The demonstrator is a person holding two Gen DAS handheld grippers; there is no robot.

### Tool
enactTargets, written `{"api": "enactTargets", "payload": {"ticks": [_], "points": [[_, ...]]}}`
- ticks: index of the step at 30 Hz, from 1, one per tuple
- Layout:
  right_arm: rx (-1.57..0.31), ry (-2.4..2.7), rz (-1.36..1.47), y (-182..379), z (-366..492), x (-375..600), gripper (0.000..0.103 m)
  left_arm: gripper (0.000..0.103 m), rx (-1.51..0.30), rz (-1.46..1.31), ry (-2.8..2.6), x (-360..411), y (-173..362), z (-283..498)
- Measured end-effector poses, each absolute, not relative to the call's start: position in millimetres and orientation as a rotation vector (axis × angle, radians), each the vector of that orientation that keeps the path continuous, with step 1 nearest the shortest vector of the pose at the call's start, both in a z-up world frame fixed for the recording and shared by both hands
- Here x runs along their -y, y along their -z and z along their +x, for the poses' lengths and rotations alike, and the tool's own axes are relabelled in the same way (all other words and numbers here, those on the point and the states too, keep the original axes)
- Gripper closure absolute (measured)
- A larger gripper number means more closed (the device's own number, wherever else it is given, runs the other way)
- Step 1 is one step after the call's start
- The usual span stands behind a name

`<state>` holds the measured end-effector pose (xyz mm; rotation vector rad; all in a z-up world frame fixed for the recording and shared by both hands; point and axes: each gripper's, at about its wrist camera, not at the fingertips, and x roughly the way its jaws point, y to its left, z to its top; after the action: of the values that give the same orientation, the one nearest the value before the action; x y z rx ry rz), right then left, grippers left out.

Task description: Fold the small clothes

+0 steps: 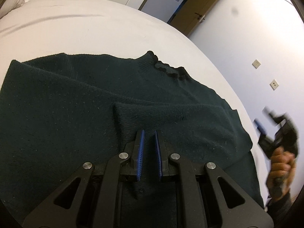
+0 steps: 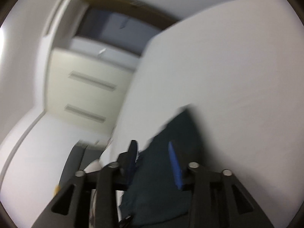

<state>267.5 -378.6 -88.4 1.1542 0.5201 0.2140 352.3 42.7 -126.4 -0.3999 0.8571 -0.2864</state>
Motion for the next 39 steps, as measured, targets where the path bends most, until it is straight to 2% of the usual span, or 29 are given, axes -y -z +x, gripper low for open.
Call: {"api": "enactTargets", "payload": {"ticks": [1,4,7,8,9,10,15,17,18,19,21,28,29,30,31,32,33,34,39], "points": [[-0.533,-0.278,1.141,81.2,275.4,361.6,0.048,0.092,-0.855,-0.387,0.281,-40.7,125.5,352.4],[-0.652,-0.425,1.056,79.8,308.4,300.2,0.047,0.092,-0.851,-0.368,0.273,-33.8,125.8,355.1],[-0.759,-0.445,1.017,104.1,330.1,269.5,0.05,0.092,-0.846,-0.389,0.283,-37.0,128.5,355.3],[-0.791,-0.416,1.027,116.9,333.8,270.6,0.055,0.092,-0.843,-0.393,0.287,-41.1,127.2,350.4],[-0.789,-0.408,1.049,127.4,334.0,277.3,0.073,0.092,-0.841,-0.395,0.288,-42.2,127.8,350.3],[-0.775,-0.406,1.066,134.4,332.0,287.1,0.085,0.092,-0.838,-0.397,0.29,-42.5,128.5,350.4],[-0.663,-0.235,1.169,156.5,288.3,364.2,0.103,0.092,-0.833,-0.406,0.296,-48.6,125.8,341.6],[-0.651,-0.182,1.186,155.3,279.0,386.5,0.103,0.091,-0.838,-0.413,0.294,-50.3,122.4,339.8],[-0.654,-0.137,1.156,148.3,270.2,394.6,0.097,0.091,-0.839,-0.413,0.286,-51.7,120.5,337.5],[-0.653,-0.098,1.13,140.2,259.2,401.0,0.074,0.091,-0.836,-0.401,0.267,-53.9,116.3,330.2],[-0.623,-0.048,1.113,122.2,230.0,412.5,0.043,0.091,-0.826,-0.361,0.216,-56.1,106.0,312.6],[-0.485,-0.043,0.869,42.9,111.4,394.8,0.029,0.088,-0.757,-0.228,0.141,-57.3,51.0,200.1],[-0.476,-0.039,0.802,30.6,93.9,385.9,0.028,0.08,-0.739,-0.2,0.136,-54.3,42.3,183.0],[-0.456,-0.034,0.731,18.4,75.6,376.5,0.021,0.073,-0.72,-0.175,0.133,-51.0,35.2,165.1],[-0.433,-0.031,0.67,6.4,61.0,365.0,0.01,0.045,-0.693,-0.151,0.131,-48.2,27.6,145.1],[-0.405,-0.021,0.604,-4.3,42.6,354.0,0.004,0.015,-0.655,-0.129,0.117,-46.0,19.6,121.4],[-0.367,-0.006,0.542,-15.0,22.7,343.3,0.0,0.009,-0.609,-0.112,0.099,-44.4,12.5,100.0],[-0.327,0.004,0.497,-22.3,7.5,335.4,0.0,0.007,-0.566,-0.095,0.091,-42.8,7.0,82.1],[-0.222,-0.004,0.279,-47.4,-55.2,298.0,0.0,0.006,-0.513,0.06,0.125,-20.1,-0.4,7.5]]}}
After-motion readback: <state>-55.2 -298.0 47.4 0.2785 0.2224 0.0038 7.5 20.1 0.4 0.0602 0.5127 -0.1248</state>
